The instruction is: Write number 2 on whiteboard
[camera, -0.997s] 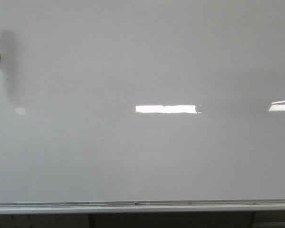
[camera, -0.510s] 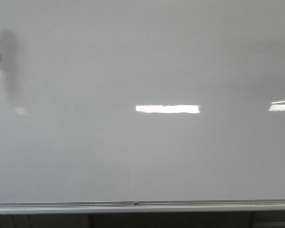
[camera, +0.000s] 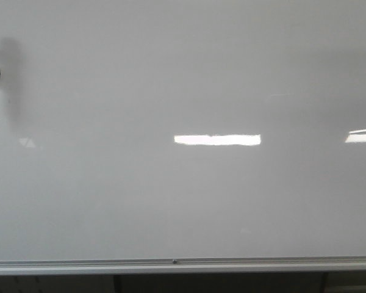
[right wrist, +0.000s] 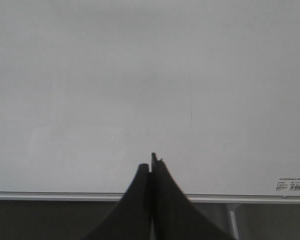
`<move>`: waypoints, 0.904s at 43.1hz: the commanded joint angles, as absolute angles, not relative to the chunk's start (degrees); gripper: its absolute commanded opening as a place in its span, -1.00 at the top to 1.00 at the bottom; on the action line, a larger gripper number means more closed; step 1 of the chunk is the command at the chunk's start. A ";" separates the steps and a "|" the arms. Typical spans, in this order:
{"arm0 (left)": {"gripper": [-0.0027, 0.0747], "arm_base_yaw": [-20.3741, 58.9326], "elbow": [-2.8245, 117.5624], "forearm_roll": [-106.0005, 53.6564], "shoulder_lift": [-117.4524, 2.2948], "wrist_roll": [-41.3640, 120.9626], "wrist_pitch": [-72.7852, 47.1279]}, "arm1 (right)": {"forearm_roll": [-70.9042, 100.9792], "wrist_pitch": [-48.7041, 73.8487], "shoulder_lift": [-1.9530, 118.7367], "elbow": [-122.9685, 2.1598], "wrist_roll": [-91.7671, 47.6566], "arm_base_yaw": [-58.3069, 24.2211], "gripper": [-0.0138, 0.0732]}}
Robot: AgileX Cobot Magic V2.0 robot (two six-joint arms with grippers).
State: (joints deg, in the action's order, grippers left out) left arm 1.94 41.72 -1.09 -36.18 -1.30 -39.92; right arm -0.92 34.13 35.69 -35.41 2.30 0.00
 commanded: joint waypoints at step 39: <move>-0.52 3.90 55.67 -2.79 -71.98 -0.37 -29.15 | -1.18 29.13 36.44 -37.21 0.00 0.22 -0.75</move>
